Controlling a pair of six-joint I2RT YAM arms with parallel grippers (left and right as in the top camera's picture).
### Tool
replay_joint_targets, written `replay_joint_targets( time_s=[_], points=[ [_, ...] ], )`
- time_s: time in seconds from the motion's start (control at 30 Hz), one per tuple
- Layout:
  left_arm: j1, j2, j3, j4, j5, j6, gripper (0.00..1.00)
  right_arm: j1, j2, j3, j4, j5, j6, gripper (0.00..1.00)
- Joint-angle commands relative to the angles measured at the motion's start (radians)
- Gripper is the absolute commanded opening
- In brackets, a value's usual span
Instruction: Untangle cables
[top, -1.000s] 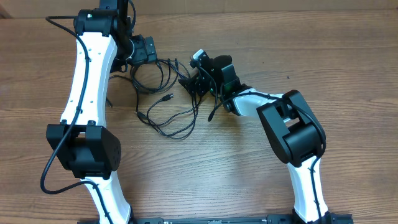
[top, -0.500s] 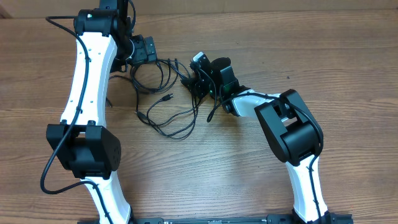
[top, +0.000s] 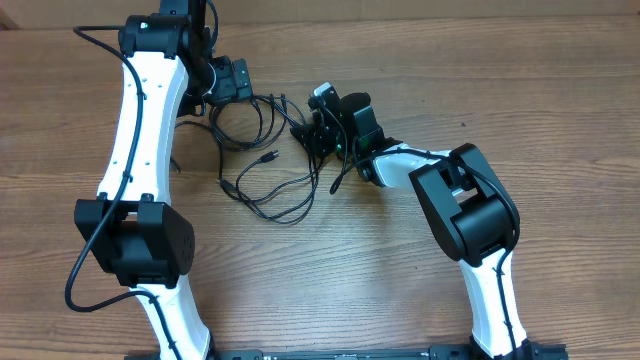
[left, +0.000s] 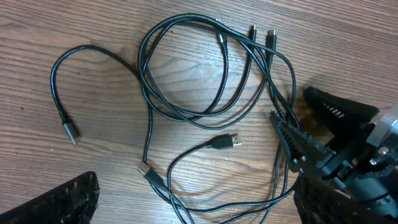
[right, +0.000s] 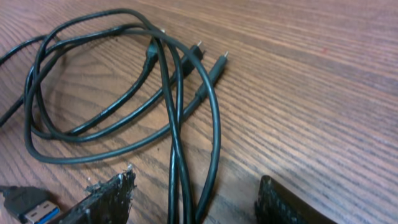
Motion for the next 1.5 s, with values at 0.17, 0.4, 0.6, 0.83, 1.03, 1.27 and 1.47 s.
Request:
replay_joint_targets(
  time_s=[0.17, 0.4, 0.6, 0.83, 1.03, 1.27, 1.47],
  points=[
    [-0.006, -0.013, 0.018, 0.001, 0.01, -0.014, 1.0, -0.007, -0.033, 0.017, -0.141, -0.005, 0.159, 0.47],
    [-0.006, -0.013, 0.018, 0.001, 0.01, -0.014, 1.0, -0.008, -0.077, 0.017, -0.289, -0.004, 0.158, 0.47],
    [-0.006, -0.013, 0.018, 0.001, 0.01, -0.014, 1.0, -0.008, -0.096, 0.017, -0.386, -0.005, 0.159, 0.47],
    [-0.006, -0.013, 0.018, 0.001, 0.01, -0.014, 1.0, 0.002, -0.096, 0.017, -0.446, -0.073, 0.172, 0.34],
    [-0.006, -0.013, 0.018, 0.001, 0.01, -0.014, 0.99, 0.002, -0.096, 0.017, -0.452, -0.073, 0.19, 0.11],
    [-0.006, -0.013, 0.018, 0.001, 0.01, -0.014, 0.99, 0.002, -0.097, 0.017, -0.431, -0.072, 0.189, 0.04],
    [-0.006, -0.013, 0.018, 0.001, 0.01, -0.014, 1.0, -0.006, -0.167, 0.017, -0.446, -0.042, 0.188, 0.04]
  ],
)
